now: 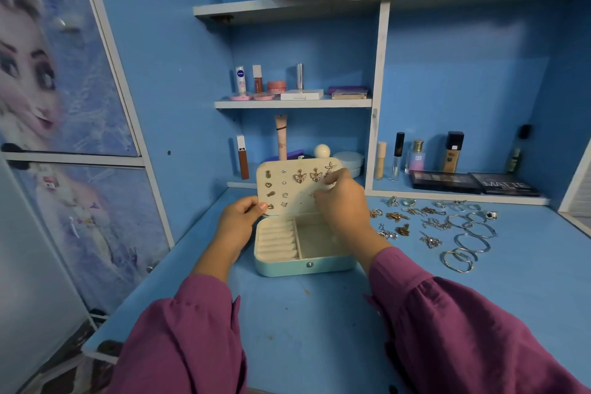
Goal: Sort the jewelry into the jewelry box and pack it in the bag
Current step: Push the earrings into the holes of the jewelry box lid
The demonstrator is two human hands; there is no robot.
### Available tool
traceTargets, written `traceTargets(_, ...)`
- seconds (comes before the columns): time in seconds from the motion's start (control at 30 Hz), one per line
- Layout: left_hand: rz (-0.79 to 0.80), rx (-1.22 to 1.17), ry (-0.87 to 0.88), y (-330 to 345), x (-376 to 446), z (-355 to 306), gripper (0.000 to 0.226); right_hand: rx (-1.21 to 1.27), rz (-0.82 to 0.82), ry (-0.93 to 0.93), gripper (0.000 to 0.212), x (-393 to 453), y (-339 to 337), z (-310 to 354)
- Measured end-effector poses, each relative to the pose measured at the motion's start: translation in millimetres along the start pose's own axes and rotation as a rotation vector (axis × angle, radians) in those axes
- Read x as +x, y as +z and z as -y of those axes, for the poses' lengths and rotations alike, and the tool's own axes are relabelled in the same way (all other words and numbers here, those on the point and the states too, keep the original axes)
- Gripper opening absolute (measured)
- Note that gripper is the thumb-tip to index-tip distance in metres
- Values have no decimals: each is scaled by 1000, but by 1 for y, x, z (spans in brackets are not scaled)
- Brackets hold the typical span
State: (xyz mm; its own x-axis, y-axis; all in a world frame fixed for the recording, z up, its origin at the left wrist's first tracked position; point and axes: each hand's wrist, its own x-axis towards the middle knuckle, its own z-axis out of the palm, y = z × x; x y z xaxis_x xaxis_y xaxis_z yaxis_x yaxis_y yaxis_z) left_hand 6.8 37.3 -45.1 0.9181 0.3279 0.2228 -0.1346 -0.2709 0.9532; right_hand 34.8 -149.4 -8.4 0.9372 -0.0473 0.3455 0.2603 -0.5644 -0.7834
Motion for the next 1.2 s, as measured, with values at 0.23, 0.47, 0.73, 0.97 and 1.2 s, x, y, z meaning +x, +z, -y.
traceTargets(0.23, 25, -17, -6, -2, 0, 1, 15, 16, 31, -7, 17, -5, 7, 7)
traceTargets(0.47, 30, -34, -20, -1, -1, 0, 15, -192, 22, -127, 14, -4, -2, 1)
traceTargets(0.73, 28, -26, -25, -2, -1, 0, 14, -51, -34, -75, 4, -4, -2, -3)
traceTargets(0.97, 34, -17, -19, -3, -2, -1, 14, 224, 1, 95, 8, -1, -3, 0)
traceTargets(1.2, 43, -31, -15, -3, -6, -5, 14, 600, 90, 389, 19, 7, -17, 7)
